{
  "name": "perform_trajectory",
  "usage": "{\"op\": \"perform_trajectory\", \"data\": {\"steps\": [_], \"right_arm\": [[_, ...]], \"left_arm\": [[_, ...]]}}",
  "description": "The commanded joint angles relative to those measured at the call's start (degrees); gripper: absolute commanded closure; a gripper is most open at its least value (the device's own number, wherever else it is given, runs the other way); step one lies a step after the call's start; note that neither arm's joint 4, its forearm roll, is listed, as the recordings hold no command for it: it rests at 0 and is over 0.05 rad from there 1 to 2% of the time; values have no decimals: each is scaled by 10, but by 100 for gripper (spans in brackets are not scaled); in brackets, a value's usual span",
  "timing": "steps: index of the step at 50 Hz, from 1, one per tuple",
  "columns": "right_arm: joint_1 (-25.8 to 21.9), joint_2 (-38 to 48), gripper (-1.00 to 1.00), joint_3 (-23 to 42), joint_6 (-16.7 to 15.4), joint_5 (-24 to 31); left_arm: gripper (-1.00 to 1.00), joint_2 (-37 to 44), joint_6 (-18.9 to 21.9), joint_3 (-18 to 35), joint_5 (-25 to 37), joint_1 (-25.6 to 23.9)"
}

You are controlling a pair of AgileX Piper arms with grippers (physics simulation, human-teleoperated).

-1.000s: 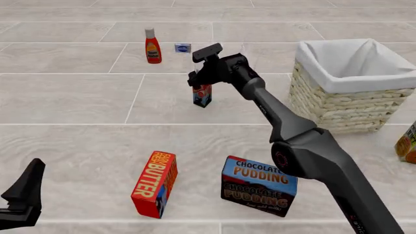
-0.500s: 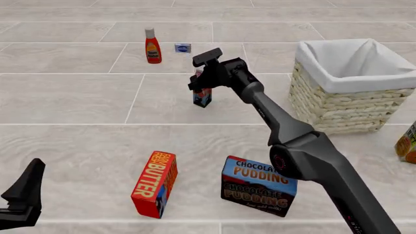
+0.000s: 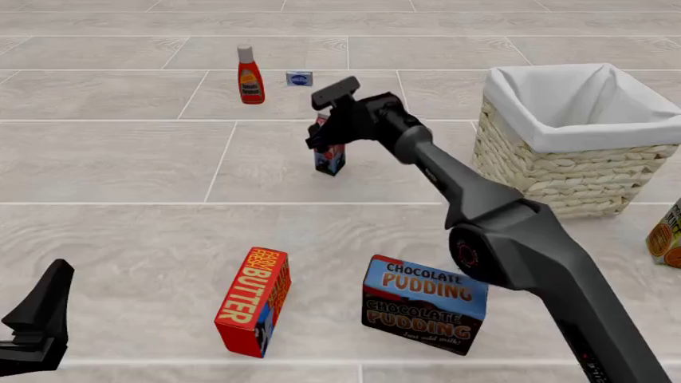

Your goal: Pick the milk and place it in the basket.

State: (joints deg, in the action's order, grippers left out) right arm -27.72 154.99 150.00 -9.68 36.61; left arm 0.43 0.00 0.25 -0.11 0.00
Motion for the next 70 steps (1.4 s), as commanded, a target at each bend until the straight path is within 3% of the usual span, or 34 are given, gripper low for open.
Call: {"op": "perform_trajectory", "data": {"steps": [1,14,34,45,70], "right_arm": [[-8,-102,100,-140,2,-76],[-15,-180,100,-234,-10,-114],[1,-267,100,-283,-23,-113],[25,-322,100,-294,-26,-112],[100,-461,100,-390,-35,-124]], "left_arm": [[-100,0,0,0,0,0],[-100,0,0,0,0,0],[-100,0,0,0,0,0],[-100,0,0,0,0,0],[-100,0,0,0,0,0]]}}
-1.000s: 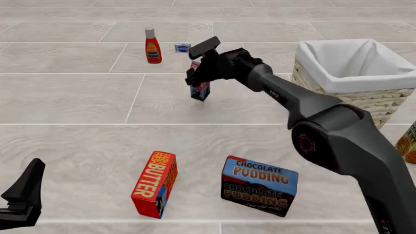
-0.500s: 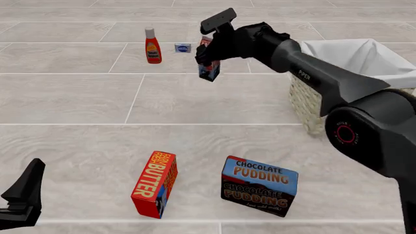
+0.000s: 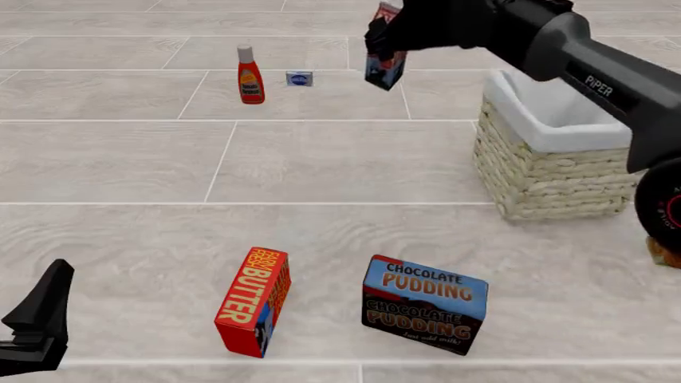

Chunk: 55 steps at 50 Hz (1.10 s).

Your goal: Pick the milk and place it in the basket.

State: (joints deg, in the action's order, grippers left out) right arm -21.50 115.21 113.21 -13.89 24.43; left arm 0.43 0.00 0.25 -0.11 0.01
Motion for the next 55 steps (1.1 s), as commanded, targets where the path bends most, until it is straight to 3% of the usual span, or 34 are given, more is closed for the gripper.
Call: {"op": "perform_trajectory", "data": {"steps": [1,24,31,55], "right_arm": [[42,-69,100,-25,8,-3],[138,-183,100,-111,16,-7],[189,-182,100,-127,-3,-14],[272,-181,100,-177,-18,-35]], "left_arm": [[-100,0,0,0,0,0],[-100,0,0,0,0,0],[-100,0,0,0,0,0],[-100,0,0,0,0,0]]}}
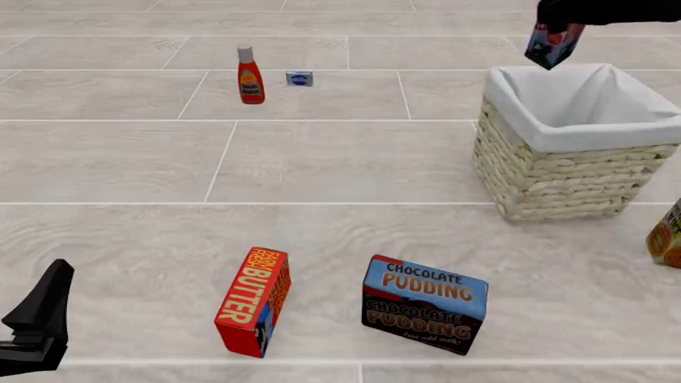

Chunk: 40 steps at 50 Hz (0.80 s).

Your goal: Pick the milk and place it in the basket.

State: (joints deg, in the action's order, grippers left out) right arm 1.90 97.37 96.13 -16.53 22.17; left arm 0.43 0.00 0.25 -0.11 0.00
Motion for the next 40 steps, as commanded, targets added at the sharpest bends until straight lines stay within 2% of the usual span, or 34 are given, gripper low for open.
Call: {"op": "perform_trajectory", "data": {"steps": [1,19,24,40], "right_arm": [[40,0,100,-9,8,-15],[76,32,100,-21,5,-29],[80,46,100,-19,15,-32],[84,103,100,-13,13,-41]], "left_arm": [[-100,0,0,0,0,0],[-100,0,0,0,0,0],[-100,0,0,0,0,0],[-100,0,0,0,0,0]]}}
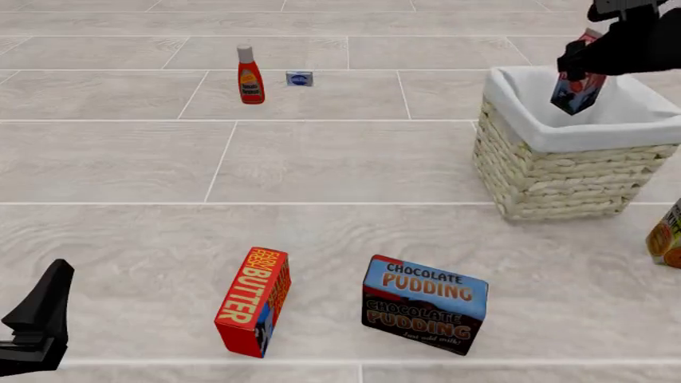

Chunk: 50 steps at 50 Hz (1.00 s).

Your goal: Pick the milk and place it in the basket.

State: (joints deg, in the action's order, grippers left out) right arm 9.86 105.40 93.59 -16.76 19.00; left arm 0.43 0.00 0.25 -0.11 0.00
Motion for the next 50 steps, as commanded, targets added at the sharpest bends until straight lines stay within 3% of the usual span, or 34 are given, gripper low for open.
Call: {"op": "perform_trajectory", "data": {"steps": [1,50], "right_arm": [[3,25,100,14,17,-8],[13,95,100,1,25,-33]], "left_arm": [[-100,0,0,0,0,0],[-100,0,0,0,0,0]]}}
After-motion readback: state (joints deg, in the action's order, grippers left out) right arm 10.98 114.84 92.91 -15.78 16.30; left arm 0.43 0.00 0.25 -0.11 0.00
